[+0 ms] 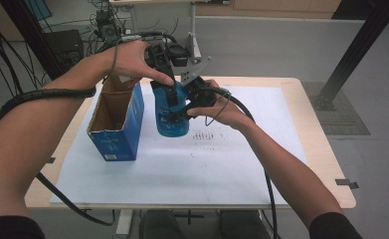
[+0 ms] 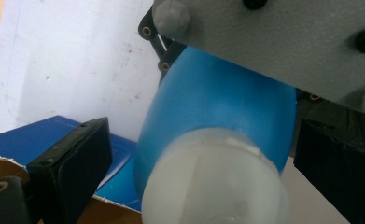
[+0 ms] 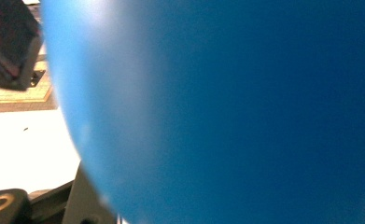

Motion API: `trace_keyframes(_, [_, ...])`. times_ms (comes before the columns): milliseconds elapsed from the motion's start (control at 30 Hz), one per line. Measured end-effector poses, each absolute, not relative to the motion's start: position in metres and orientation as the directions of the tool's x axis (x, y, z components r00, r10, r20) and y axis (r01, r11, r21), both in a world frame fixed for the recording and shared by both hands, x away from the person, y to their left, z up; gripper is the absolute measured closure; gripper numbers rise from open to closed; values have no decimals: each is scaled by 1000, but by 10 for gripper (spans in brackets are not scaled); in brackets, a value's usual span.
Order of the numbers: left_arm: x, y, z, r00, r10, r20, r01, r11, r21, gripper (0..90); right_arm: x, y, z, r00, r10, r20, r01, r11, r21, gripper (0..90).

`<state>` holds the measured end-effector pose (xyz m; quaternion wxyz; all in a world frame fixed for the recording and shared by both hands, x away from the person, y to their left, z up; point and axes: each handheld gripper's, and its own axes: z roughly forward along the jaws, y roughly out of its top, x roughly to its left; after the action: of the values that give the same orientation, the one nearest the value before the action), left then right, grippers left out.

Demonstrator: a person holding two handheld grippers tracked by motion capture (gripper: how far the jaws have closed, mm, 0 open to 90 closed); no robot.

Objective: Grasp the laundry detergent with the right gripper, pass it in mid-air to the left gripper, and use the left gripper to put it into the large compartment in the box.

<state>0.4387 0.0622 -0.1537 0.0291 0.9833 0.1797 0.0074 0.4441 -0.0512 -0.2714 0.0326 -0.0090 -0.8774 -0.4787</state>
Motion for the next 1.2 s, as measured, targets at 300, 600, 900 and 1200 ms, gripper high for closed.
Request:
trace_keyframes(300, [438,61,-153,934,358,4,357,-932,66,50,444,-52,-271,-998,-20,67,46,540,840,435])
trace_keyframes(600, [437,59,-152,934,358,8,357,-932,66,50,443,-53,-270,-998,-21,66,45,538,842,435])
trace_keyframes(900, [437,59,-150,937,350,7,349,-935,64,50,443,-54,-269,-998,-22,62,40,538,842,435])
trace_keyframes(1200, [436,59,-150,935,355,9,354,-933,73,50,442,-54,-269,-998,-22,65,43,538,842,435])
